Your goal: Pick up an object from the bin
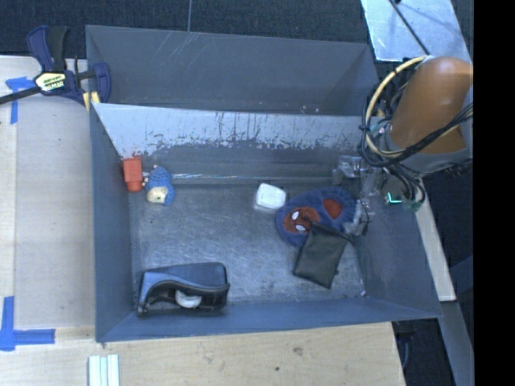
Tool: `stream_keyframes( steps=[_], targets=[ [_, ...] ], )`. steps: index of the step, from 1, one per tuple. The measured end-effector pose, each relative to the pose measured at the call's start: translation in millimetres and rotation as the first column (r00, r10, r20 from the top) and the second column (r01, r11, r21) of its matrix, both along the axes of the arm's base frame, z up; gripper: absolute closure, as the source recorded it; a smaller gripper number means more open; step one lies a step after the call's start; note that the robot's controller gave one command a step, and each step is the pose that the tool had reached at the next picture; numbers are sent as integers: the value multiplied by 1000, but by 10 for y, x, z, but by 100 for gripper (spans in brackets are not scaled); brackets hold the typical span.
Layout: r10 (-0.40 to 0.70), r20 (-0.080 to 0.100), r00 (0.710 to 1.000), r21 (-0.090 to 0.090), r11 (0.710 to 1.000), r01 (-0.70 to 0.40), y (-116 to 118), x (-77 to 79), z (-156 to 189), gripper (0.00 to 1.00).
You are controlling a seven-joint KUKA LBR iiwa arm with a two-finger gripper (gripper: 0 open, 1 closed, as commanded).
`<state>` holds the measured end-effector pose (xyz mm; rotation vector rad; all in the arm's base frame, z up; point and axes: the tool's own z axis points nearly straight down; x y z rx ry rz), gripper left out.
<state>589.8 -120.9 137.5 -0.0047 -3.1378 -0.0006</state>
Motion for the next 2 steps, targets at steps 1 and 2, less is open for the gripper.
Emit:
stream_keyframes(
  steps=[1, 2],
  targets=[
    [-36, 0, 999, 0, 999, 36, 37, 179, -678, 0],
    [-36, 10, 999, -2, 999, 36, 34, 203, -626, 100]
  ],
)
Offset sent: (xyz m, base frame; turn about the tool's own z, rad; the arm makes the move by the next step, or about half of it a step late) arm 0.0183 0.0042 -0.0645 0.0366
